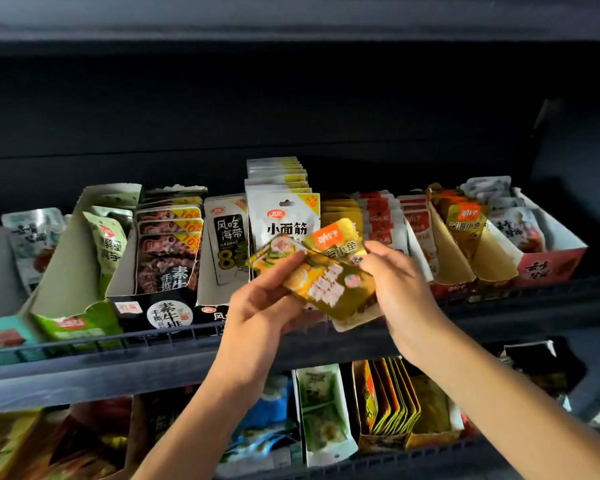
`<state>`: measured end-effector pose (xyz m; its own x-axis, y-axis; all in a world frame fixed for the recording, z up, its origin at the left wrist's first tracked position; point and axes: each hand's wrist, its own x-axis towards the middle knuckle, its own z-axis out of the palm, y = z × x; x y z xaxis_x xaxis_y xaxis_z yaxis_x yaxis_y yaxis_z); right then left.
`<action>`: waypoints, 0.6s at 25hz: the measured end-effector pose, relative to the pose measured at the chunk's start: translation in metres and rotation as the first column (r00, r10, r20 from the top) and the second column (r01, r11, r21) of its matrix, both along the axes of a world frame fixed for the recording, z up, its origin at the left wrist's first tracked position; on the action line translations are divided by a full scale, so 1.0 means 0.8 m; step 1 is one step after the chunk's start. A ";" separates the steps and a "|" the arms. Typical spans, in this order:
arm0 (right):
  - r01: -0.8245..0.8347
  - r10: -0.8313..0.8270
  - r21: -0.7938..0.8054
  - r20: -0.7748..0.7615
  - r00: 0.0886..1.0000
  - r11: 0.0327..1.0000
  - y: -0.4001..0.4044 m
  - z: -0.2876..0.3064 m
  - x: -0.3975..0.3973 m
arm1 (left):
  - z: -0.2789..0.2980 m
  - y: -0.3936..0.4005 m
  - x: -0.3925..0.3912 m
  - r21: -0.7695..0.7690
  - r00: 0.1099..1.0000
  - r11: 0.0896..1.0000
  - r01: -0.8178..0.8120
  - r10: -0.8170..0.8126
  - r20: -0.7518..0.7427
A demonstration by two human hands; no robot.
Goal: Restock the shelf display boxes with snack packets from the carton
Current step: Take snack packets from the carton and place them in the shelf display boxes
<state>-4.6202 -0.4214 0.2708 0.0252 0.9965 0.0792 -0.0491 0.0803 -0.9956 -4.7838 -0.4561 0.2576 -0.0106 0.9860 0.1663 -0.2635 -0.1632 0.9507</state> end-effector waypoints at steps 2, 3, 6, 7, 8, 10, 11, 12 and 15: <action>-0.020 -0.001 -0.126 -0.161 0.987 0.992 0.008 -0.005 0.010 | 0.005 0.004 -0.001 0.009 0.998 0.998 -0.058 0.057 0.032; -0.059 0.020 -0.173 -0.220 0.975 0.983 0.007 -0.004 0.013 | 0.006 0.006 -0.001 0.005 0.996 0.996 -0.087 0.087 0.024; -0.130 0.076 -0.213 -0.243 0.967 0.968 0.002 -0.003 0.017 | 0.004 0.006 0.006 -0.002 0.994 0.994 -0.105 0.105 -0.022; -0.135 0.090 -0.205 -0.213 0.973 0.970 0.001 -0.002 0.021 | 0.004 0.005 0.010 0.011 0.995 0.995 -0.096 0.096 -0.040; -0.128 0.096 -0.183 -0.176 0.980 0.975 0.000 0.001 0.029 | 0.003 0.004 0.014 0.037 0.993 0.995 -0.094 0.096 -0.070; 0.010 -0.017 -0.101 -0.065 0.998 0.995 0.007 0.009 0.057 | 0.007 0.006 0.023 0.091 0.987 0.993 -0.068 0.081 -0.138; 0.141 -0.141 -0.028 -0.009 0.990 0.990 0.016 0.014 0.081 | 0.011 0.009 0.027 0.089 0.985 0.995 -0.051 0.065 -0.160; 0.296 -0.298 0.064 0.032 0.954 0.953 0.026 0.023 0.109 | 0.016 0.014 0.032 0.073 0.984 0.997 -0.032 0.044 -0.170; 0.576 -0.639 0.307 0.168 0.751 0.758 0.067 0.044 0.204 | 0.028 0.029 0.046 -0.014 0.994 1.000 0.016 -0.017 -0.105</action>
